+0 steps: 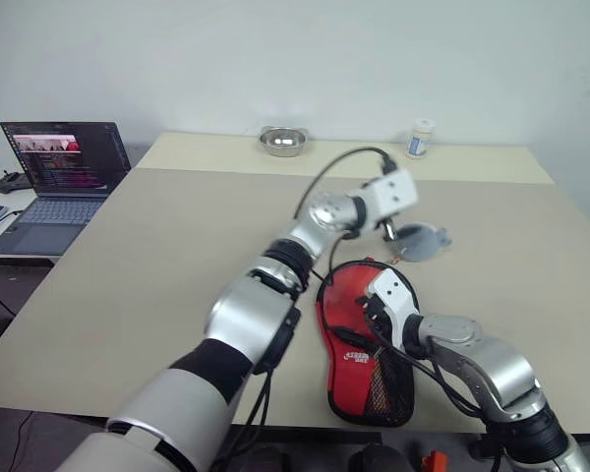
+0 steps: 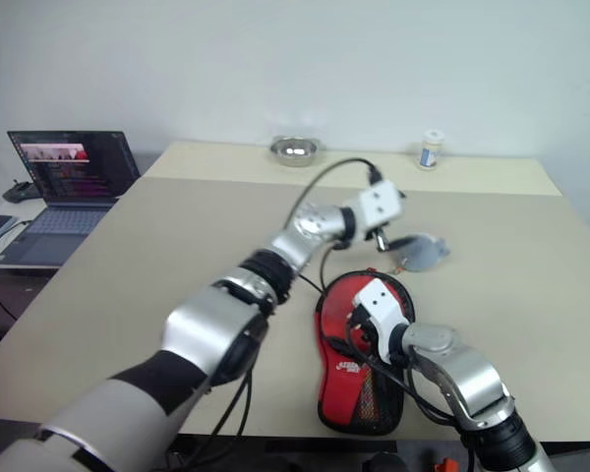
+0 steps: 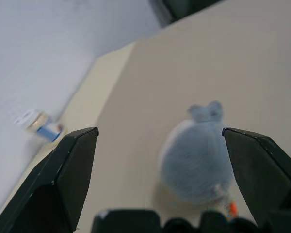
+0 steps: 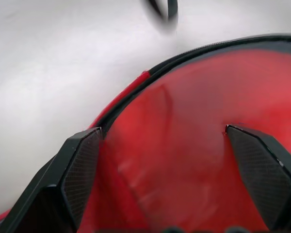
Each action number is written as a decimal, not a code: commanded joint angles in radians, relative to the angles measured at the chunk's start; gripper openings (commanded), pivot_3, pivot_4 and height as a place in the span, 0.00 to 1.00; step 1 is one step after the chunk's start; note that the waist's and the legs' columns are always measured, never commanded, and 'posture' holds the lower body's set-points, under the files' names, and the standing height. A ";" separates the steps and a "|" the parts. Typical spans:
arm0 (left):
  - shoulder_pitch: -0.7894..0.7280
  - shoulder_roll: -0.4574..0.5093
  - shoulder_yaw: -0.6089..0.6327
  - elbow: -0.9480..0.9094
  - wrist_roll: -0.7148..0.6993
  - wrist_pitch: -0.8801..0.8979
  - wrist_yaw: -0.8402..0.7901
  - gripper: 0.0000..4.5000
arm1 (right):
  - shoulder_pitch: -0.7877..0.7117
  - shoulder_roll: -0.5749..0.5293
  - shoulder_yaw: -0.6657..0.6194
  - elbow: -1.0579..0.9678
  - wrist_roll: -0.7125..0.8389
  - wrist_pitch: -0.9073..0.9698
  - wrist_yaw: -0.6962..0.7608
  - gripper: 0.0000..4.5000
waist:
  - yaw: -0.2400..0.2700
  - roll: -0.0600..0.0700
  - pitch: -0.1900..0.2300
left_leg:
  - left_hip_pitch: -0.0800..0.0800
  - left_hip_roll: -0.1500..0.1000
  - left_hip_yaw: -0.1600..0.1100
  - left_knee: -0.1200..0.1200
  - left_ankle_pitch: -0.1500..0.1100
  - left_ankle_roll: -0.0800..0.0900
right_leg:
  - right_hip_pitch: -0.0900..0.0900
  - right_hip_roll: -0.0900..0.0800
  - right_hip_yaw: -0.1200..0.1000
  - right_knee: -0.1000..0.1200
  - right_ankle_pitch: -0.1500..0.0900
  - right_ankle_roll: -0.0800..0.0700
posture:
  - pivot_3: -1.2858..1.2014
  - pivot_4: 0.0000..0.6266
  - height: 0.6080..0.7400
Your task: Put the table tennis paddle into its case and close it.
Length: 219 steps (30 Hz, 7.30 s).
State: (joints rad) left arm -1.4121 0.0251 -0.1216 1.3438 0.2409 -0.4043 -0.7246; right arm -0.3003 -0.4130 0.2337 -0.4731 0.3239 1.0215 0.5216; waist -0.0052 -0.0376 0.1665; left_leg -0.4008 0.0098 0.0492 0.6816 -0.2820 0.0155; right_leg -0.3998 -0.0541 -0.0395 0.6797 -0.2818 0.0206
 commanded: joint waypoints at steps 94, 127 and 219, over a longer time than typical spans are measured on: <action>0.526 0.036 -0.253 -0.240 -0.104 -0.001 -0.502 1.00 | 0.233 -0.843 -0.217 0.114 -0.436 -0.672 0.726 0.07 | 0.035 0.018 -0.011 | 0.006 -0.002 -0.004 0.000 0.000 0.001 | 0.012 -0.001 -0.003 -0.008 -0.001 0.000 | 0.52 0.24 1.00; 0.504 -0.030 -0.225 -0.212 -0.111 -0.019 -0.468 1.00 | 0.758 -0.737 -0.607 -0.396 -0.288 -0.263 0.742 0.27 | 0.061 0.013 -0.015 | 0.006 -0.012 -0.028 0.001 -0.002 0.003 | 0.031 -0.009 -0.027 -0.021 -0.004 0.005 | 0.52 0.24 1.00; 0.720 0.550 -0.113 -1.130 -0.531 0.537 -0.806 1.00 | -0.521 -0.106 0.025 0.884 -0.296 -0.448 0.379 0.16 | -0.005 0.021 -0.004 | 0.001 -0.014 -0.014 -0.001 0.000 0.003 | 0.011 -0.014 -0.011 -0.002 -0.006 0.003 | 0.52 0.24 1.00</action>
State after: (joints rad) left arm -0.6733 0.5827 -0.2310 0.2203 -0.2885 0.1445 -1.5209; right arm -0.8130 -0.5248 0.2714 0.4345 0.0190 0.5576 0.8857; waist -0.0100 -0.0163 0.1626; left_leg -0.3993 -0.0044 0.0348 0.6810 -0.2819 0.0185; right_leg -0.3893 -0.0684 -0.0508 0.6776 -0.2877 0.0235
